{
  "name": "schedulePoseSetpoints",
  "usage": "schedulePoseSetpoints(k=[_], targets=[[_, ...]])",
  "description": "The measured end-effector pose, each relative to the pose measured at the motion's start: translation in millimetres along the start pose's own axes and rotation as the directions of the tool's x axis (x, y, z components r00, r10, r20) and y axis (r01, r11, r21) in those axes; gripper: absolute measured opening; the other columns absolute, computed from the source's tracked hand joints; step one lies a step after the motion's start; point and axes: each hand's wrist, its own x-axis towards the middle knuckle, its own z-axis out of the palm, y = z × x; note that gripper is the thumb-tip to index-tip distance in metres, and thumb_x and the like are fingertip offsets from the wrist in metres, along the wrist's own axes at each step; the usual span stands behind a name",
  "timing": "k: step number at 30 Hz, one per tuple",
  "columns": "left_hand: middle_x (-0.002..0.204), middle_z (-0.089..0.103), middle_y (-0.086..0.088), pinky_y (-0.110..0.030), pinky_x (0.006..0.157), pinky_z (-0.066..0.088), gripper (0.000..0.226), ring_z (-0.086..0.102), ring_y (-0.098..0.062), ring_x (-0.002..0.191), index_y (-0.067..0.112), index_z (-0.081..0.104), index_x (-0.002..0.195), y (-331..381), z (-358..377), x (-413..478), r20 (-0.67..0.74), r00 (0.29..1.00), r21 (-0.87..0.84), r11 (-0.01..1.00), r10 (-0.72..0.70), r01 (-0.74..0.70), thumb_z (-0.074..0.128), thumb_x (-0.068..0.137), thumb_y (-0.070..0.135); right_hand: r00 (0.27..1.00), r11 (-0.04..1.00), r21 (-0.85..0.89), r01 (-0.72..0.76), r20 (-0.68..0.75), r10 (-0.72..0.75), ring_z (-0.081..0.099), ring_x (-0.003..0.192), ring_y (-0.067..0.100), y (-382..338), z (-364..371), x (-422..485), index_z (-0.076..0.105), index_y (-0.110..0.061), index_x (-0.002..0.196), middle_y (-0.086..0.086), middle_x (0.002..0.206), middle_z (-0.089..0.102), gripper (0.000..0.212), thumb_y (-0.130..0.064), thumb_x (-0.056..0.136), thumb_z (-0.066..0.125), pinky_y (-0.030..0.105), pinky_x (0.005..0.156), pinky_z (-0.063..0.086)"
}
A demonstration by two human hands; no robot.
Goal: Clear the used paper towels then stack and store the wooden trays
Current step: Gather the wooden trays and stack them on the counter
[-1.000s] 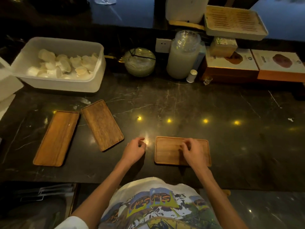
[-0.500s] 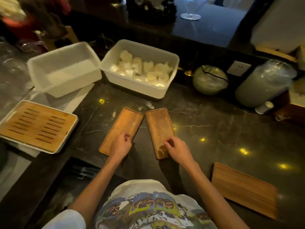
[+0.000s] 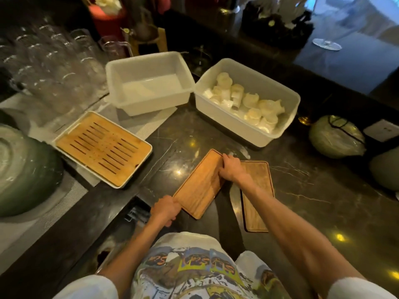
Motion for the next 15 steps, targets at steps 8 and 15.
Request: schedulePoseSetpoints(k=[8, 15], targets=[[0.094, 0.065, -0.018, -0.036, 0.059, 0.061, 0.024, 0.068, -0.031, 0.078, -0.001, 0.052, 0.113, -5.2, 10.4, 4.5, 0.093, 0.993, -0.55, 0.828, -0.071, 0.11, 0.046, 0.093, 0.013, 0.982, 0.925, 0.331, -0.188, 0.076, 0.172, 0.06, 0.099, 0.018, 23.1, -4.4, -2.6, 0.063, -0.015, 0.117, 0.003, 0.111, 0.065, 0.029, -0.02, 0.089, 0.063, 0.03, 0.081, 0.053], [0.095, 0.057, -0.006, -0.048, 0.076, 0.057, 0.005, 0.059, -0.025, 0.086, 0.016, 0.048, 0.093, 15.3, 14.5, -9.9, -0.171, 0.985, -0.602, 0.788, 0.028, -0.127, 0.046, 0.098, 0.016, 0.967, 0.565, 0.799, -0.207, 0.081, 0.24, 0.062, 0.098, 0.011, 92.0, -12.6, -92.6, 0.062, -0.021, 0.119, 0.0, 0.107, 0.065, 0.027, -0.017, 0.092, 0.062, 0.023, 0.07, 0.048]])
